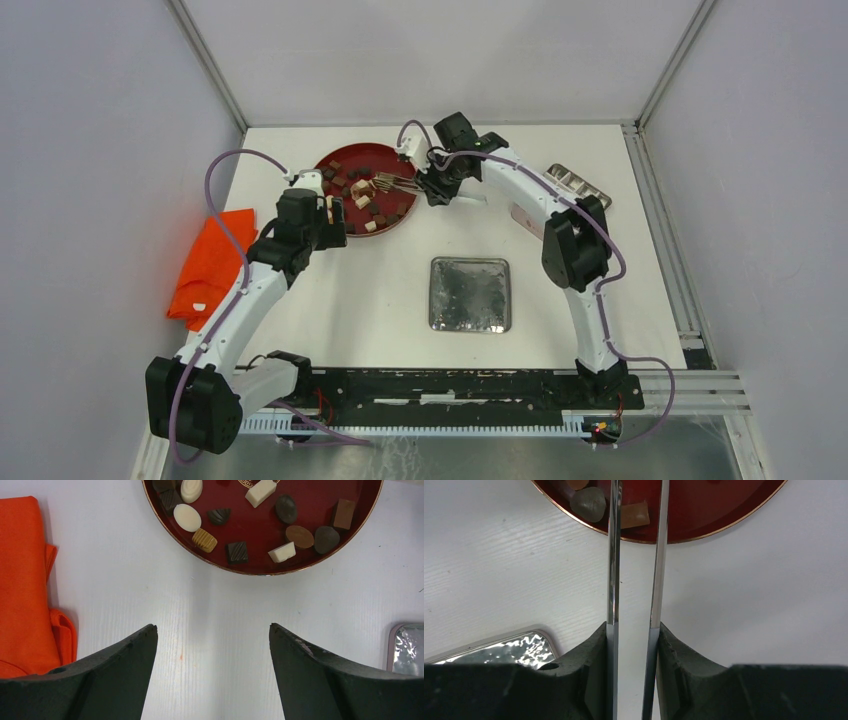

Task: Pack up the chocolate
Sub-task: Pick up the fake chocolate from the plate, then place the fake chocolate in the packing box.

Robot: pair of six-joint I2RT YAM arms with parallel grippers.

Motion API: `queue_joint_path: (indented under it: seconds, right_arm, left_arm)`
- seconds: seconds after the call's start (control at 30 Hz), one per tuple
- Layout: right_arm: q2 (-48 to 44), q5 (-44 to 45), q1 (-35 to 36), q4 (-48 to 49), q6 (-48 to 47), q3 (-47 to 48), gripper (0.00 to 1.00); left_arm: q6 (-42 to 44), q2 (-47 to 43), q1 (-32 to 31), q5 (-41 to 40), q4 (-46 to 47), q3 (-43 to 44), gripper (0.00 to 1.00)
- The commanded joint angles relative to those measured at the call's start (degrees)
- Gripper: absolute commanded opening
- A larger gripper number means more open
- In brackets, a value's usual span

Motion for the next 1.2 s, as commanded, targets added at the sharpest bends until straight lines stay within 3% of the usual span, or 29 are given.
queue_joint_path:
  seconds: [0.0,0.27,0.6,0.87,1.17]
  right_arm:
    - [-8.75,-3.29,0.07,3.07,0.83,-2.08,0.00]
    - [-26.06,-6.94,-5.43,5.52,-0.12,-19.79,0.00]
    - [-42.97,-8.25,-27.48,7.32,-2.40,-42.45,0.00]
    - [-43.01,-7.28,-40.56,7.81,-5.34,-47.46,0.00]
    - [-40.69,-7.45,-43.19,7.25,-6.38,-48.63,0.03]
  left_arm:
    - [1.91,-0.89,0.36,-0.29,1.61,0.61,0.87]
    - [1.82,-1.91,0.36,0.12,1.53,0.53,0.87]
    - [1.64,-3.85,0.37,1.54,1.64,0.48,0.87]
    - [1.49,-4.71,0.37,2.31,1.67,0.43,0.87]
    - [1.55,-4.85,0.36,2.53,1.68,0.35,0.87]
